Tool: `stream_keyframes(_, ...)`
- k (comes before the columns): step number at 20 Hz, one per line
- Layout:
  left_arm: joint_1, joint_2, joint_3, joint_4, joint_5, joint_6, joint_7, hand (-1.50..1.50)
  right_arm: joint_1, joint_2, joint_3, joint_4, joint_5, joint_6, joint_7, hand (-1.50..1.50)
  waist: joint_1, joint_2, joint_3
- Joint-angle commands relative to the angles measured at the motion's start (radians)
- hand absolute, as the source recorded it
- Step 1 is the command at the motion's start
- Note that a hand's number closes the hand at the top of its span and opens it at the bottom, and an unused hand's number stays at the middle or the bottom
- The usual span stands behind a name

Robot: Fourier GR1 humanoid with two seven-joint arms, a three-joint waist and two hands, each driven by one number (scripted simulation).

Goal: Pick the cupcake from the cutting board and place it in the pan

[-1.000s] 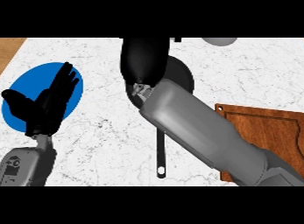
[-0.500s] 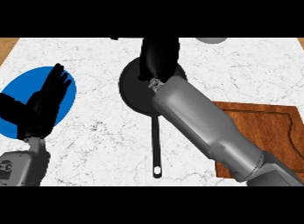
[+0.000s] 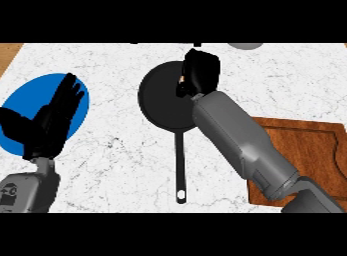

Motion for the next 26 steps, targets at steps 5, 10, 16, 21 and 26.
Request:
stream_keyframes(5,-0.02,0.004,0.016,0.026,0.012,-0.02,-0.01,0.0,0.019,0.001,-0.115,0.132,-0.197,-0.046,-0.07,-1.5,0.009,0.008,0.001)
stream_keyframes(10,-0.019,0.007,0.015,-0.001,0.013,-0.02,0.02,0.0,0.102,0.001,-0.1,0.115,-0.277,-0.163,-0.216,-1.5,0.01,0.002,0.001)
stream_keyframes(16,-0.02,0.025,0.053,-0.016,0.032,-0.013,0.047,0.0,0.16,0.001,-0.234,-0.008,-0.385,-0.311,-0.409,-1.5,-0.038,-0.008,0.002)
stream_keyframes(21,0.004,0.015,0.047,-0.038,0.003,0.025,0.069,0.0,0.318,0.001,-0.32,-0.236,-0.544,-0.271,-0.568,-1.5,-0.072,-0.022,0.003)
stream_keyframes(26,0.062,0.021,0.083,0.0,0.034,-0.018,-0.008,0.0,0.525,-0.046,-0.349,-0.495,-0.675,-0.122,-0.711,-1.5,-0.081,-0.023,0.001)
